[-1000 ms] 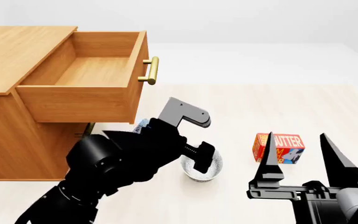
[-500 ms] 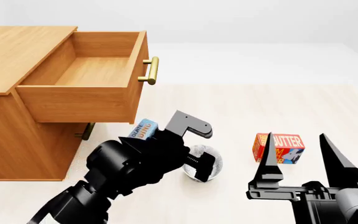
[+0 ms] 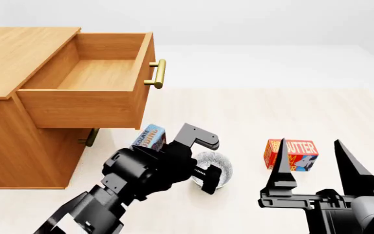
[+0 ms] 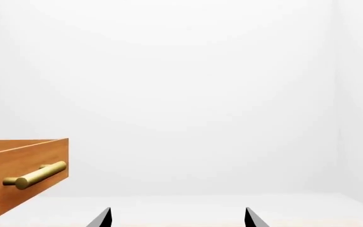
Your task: Put the bowl in the top drawer of the cabinet.
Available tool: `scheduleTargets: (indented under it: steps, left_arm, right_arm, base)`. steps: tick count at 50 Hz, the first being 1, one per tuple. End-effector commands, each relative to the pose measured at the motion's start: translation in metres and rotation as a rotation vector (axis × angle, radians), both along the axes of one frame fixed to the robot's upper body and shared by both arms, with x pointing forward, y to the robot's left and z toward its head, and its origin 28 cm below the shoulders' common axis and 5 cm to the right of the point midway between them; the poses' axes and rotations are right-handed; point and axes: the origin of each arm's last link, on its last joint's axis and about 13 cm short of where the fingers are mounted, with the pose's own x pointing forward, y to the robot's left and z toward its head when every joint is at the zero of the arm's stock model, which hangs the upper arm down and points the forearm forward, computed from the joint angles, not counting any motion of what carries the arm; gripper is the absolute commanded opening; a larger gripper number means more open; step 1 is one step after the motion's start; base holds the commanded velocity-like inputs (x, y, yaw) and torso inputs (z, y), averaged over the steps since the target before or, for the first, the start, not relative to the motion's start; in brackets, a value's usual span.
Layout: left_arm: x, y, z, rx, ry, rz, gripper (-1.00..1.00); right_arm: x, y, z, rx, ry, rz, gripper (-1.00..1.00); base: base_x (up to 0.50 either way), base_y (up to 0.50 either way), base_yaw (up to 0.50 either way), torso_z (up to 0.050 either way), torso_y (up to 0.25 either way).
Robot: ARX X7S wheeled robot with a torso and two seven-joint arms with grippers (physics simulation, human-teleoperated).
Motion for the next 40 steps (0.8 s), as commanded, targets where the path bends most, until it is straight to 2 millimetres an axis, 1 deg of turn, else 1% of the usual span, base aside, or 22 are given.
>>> scheduleTargets:
  steps: [1,10,19,32,40]
  left_arm:
    - [0.009,-0.001,-0.007,0.009,0.01,0.028,1.0]
    - [0.019,0.003,-0.016,0.035,0.024,0.098,1.0]
    - [0.015,0.003,-0.024,0.052,0.059,0.089,1.0]
    - [0.014,0.003,-0.024,0.042,0.071,0.094,1.0]
    - [0.014,0.005,-0.026,0.003,0.105,0.11,1.0]
  right_arm:
    - [0.0,0.0,0.0,0.001,0.0,0.002,1.0]
    - [-0.001,0.0,-0.001,0.001,0.001,0.001,1.0]
    - [0.0,-0.001,-0.001,0.004,0.001,-0.002,1.0]
    - [0.0,-0.002,-0.001,0.004,0.0,-0.003,1.0]
    - [0.0,-0.002,-0.002,0.006,0.002,-0.003,1.0]
  base:
    - [0.0,0.0,0.0,0.0,0.0]
    - [0.0,0.0,0.0,0.0,0.0]
    - [0.0,0.0,0.0,0.0,0.0]
    - [0.0,0.0,0.0,0.0,0.0]
    - [0.0,0.0,0.0,0.0,0.0]
